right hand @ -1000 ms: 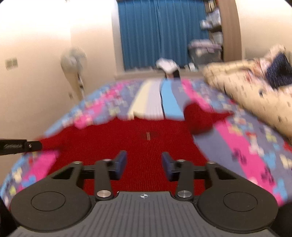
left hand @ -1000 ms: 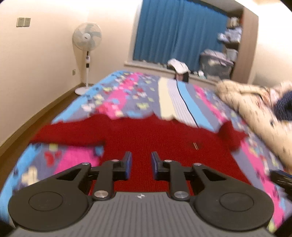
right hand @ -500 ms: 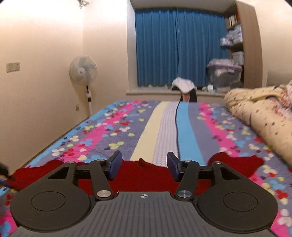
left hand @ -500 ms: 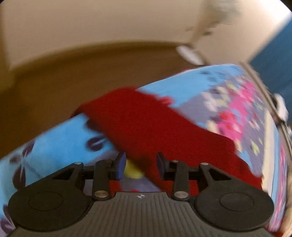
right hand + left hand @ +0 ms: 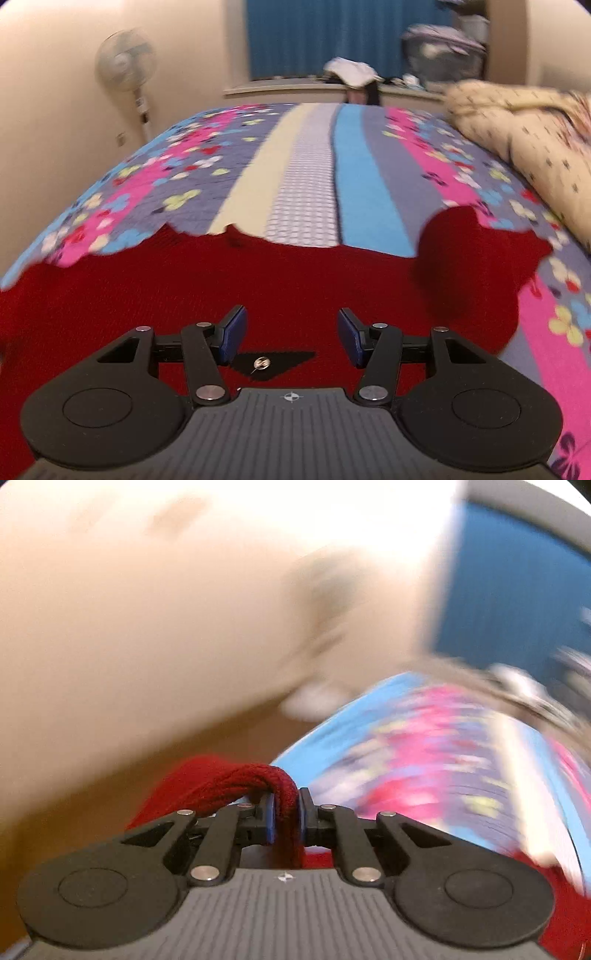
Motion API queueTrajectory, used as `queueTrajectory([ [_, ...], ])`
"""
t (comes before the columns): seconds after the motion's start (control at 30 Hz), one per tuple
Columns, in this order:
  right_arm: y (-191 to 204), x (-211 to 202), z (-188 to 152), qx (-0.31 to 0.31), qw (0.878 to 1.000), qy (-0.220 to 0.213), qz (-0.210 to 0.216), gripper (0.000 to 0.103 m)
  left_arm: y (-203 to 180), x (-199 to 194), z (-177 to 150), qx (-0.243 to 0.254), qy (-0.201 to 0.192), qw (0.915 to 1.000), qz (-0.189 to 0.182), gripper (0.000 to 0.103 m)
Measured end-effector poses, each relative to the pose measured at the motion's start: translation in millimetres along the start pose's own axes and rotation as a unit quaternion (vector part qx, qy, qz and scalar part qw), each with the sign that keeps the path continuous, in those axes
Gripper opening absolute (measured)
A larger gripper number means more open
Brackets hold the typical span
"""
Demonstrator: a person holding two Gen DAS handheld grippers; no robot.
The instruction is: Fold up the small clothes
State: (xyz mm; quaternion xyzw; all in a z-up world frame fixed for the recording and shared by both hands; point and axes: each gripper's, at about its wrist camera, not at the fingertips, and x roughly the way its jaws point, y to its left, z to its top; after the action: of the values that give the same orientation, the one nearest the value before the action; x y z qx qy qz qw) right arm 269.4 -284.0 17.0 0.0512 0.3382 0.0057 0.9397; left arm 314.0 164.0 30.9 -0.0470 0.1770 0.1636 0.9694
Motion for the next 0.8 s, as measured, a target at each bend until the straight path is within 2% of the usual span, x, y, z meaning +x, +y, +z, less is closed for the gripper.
queueTrajectory([
  [0.03, -3, 1, 0, 0.009, 1.0, 0.001, 0.0, 0.056, -30, -18, -3, 0.048, -0.031, 0.9968, -0.055, 0.012],
  [0.07, -6, 2, 1, 0.015, 1.0, 0.001, -0.003, 0.056, -57, -32, -10, 0.082, -0.041, 0.9896, -0.111, 0.012],
  [0.13, -15, 2, -1, 0.02, 1.0, -0.004, -0.016, 0.056, -108, -50, -33, 0.142, -0.004, 0.9653, -0.219, 0.015],
  [0.17, -17, 3, -1, 0.024, 0.999, -0.006, -0.025, 0.056, -129, -54, -46, 0.172, 0.029, 0.9499, -0.259, 0.025],
  [0.2, -22, 3, -2, 0.029, 0.999, -0.005, -0.031, 0.056, -147, -59, -59, 0.202, 0.064, 0.9292, -0.303, 0.03],
  [0.23, -26, 4, -2, 0.037, 0.999, -0.004, -0.036, 0.056, -156, -64, -67, 0.215, 0.08, 0.9156, -0.33, 0.039],
  [0.27, -31, 4, -2, 0.045, 0.998, -0.002, -0.041, 0.056, -159, -69, -70, 0.216, 0.084, 0.9065, -0.353, 0.045],
  [0.3, -35, 6, -3, 0.056, 0.997, 0.001, -0.049, 0.056, -156, -73, -68, 0.209, 0.081, 0.9013, -0.371, 0.048],
  [0.33, -39, 9, -4, 0.067, 0.996, 0.006, -0.055, 0.057, -151, -72, -64, 0.2, 0.078, 0.9022, -0.374, 0.054],
  [0.37, -44, 10, -5, 0.078, 0.995, 0.012, -0.057, 0.057, -144, -67, -59, 0.188, 0.077, 0.9087, -0.365, 0.056],
  [0.4, -47, 13, -7, 0.091, 0.994, 0.019, -0.056, 0.057, -135, -58, -54, 0.171, 0.082, 0.9203, -0.342, 0.056],
  [0.43, -49, 17, -8, 0.101, 0.993, 0.027, -0.051, 0.057, -125, -47, -49, 0.156, 0.094, 0.9311, -0.316, 0.056],
  [0.5, -51, 25, -12, 0.127, 0.99, 0.042, -0.037, 0.057, -108, -20, -44, 0.117, 0.138, 0.9538, -0.24, 0.055],
  [0.53, -52, 29, -14, 0.142, 0.989, 0.048, -0.023, 0.057, -98, -4, -42, 0.095, 0.164, 0.9615, -0.199, 0.054],
  [0.57, -52, 32, -16, 0.15, 0.987, 0.054, -0.011, 0.057, -84, 9, -43, 0.07, 0.188, 0.9655, -0.165, 0.054],
  [0.63, -51, 40, -19, 0.155, 0.985, 0.069, -0.012, 0.057, -61, 32, -43, 0.018, 0.232, 0.9647, -0.124, 0.053],
  [0.73, -52, 47, -23, 0.139, 0.985, 0.076, -0.065, 0.057, -46, 56, -39, -0.017, 0.264, 0.9575, -0.115, 0.053],
  [0.8, -57, 51, -24, 0.141, 0.983, 0.085, -0.087, 0.057, -43, 64, -41, -0.028, 0.279, 0.952, -0.122, 0.053],
])
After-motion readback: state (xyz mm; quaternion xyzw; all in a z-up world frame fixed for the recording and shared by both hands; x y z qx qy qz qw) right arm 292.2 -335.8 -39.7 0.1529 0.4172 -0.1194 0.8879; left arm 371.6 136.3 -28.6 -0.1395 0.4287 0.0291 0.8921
